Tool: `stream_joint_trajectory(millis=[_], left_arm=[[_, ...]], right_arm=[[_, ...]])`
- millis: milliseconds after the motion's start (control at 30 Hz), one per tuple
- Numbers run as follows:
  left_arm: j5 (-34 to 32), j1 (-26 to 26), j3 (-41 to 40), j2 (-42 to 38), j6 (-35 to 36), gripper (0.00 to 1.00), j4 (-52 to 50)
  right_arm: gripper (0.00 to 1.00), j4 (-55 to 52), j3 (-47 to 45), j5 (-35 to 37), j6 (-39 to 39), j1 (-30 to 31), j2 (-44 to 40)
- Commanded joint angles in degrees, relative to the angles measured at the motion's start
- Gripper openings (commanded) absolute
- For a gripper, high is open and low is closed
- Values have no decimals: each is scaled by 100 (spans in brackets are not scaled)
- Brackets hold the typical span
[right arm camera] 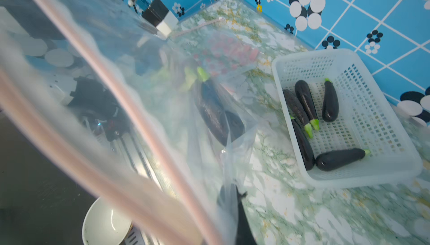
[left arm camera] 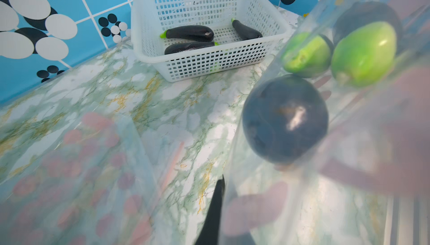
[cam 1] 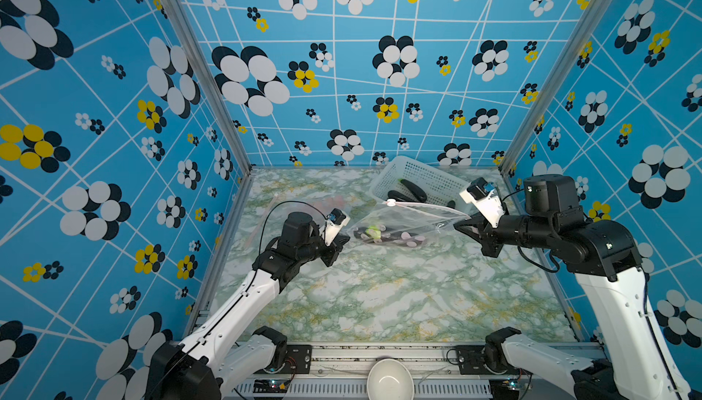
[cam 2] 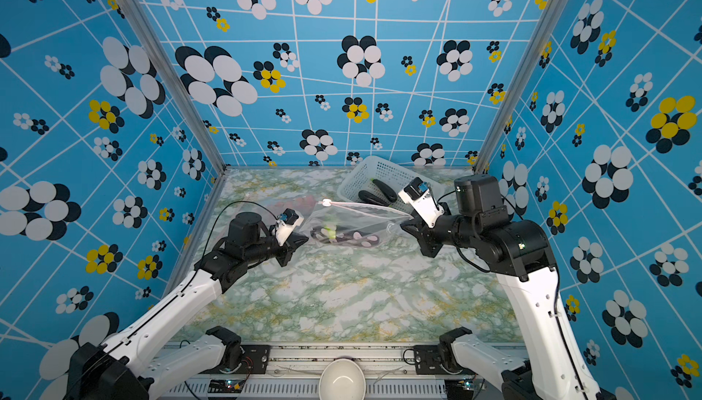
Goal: Place the eggplant in a zip-top bag and seal the zipper
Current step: Adjust the zipper on the food storage bag, then zip the zipper on the zipper food storage bag.
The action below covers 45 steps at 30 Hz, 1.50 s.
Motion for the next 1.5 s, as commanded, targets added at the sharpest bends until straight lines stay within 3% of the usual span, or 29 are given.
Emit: stream_joint_trajectory(millis=[0, 100, 267, 367, 433, 567, 700, 900, 1067, 1233, 1467], left_arm=[[-369, 179, 276, 228, 457, 0, -1318], [-188, 192, 400, 409, 502, 0, -1471], [1028, -8, 347, 455, 237, 0, -982], [1172, -222, 181, 404, 59, 1, -581], [1226, -282, 62, 416, -134, 12, -283], [1609, -387, -74, 346, -749, 51, 510], [1720, -685, -221, 95, -1410, 64, 1713], [1302, -845, -324, -322, -1650, 75, 2459], [789, -813, -592, -566, -1921, 76, 3501], [1314, -731, -600, -493, -2051, 68, 3984], [1395, -714, -884, -488, -2659, 57, 5386]], right_arm=[[0, -515, -72, 533, -246, -41, -145], [0, -574, -72, 348, -325, -37, -156], [0, -643, -79, -139, -527, -33, 102], [0, -657, -29, -238, -609, -19, 232], [0, -647, 6, -261, -612, -6, 292], [0, -596, -22, -247, -524, 19, 404], [0, -585, -107, -409, -381, 63, 553], [0, -599, -70, -415, -377, 82, 717], [0, -595, -97, -416, -411, 82, 761], [0, -570, -76, -416, -419, 90, 761], [0, -519, -64, -483, -410, 83, 777]])
